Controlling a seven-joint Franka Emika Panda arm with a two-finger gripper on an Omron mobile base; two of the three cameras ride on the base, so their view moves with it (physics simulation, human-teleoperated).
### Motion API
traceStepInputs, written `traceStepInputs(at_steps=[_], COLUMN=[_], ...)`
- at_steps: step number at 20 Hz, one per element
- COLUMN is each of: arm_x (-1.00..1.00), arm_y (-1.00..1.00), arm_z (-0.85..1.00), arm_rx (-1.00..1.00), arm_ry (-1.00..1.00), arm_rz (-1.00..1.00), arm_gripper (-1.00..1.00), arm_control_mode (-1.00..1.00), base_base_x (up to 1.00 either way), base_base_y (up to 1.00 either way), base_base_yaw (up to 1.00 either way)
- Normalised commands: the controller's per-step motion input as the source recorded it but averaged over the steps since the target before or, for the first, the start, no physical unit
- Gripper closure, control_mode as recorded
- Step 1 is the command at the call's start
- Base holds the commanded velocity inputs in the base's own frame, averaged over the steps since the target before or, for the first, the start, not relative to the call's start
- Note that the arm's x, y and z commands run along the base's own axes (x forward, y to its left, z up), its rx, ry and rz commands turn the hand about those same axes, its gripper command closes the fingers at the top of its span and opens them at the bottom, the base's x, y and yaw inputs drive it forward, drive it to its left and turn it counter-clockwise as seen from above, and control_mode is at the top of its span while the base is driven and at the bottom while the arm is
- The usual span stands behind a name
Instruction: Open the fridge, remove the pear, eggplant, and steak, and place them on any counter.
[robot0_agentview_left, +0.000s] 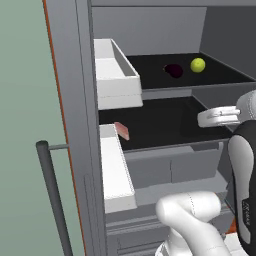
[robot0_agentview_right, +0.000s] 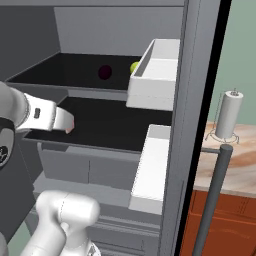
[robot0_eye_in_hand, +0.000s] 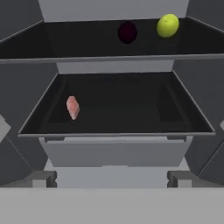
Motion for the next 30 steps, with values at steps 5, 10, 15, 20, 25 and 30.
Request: traceStepInputs(at_steps=[5, 10, 15, 20, 25, 30], arm_x=[0.00, 0.11, 0.42, 0.27, 0.06, 0.31], arm_y=[0.15, 0.38, 0.23, 0.08, 0.03, 0.22], arm_z=[-0.31, -0.38, -0.30, -0.11, -0.24, -0.29], arm_rx=[0.00, 0.00, 0.01, 0.00, 0.00, 0.01], arm_ry=[0.03, 0.00, 0.09, 0.22, 0.07, 0.00], arm_rz=[0.01, 0.01, 0.13, 0.16, 0.02, 0.00], arm_gripper=[-1.00, -1.00, -1.00, -1.00, -1.00, -1.00], arm_control_mode=[-1.00, -1.00, -1.00, -1.00, -1.00, -1.00], base_base_x=[0.00, 0.00, 0.00, 0.00, 0.00, 0.00], base_base_y=[0.00, 0.00, 0.00, 0.00, 0.00, 0.00], base_base_yaw=[0.00, 0.00, 0.00, 0.00, 0.00, 0.00])
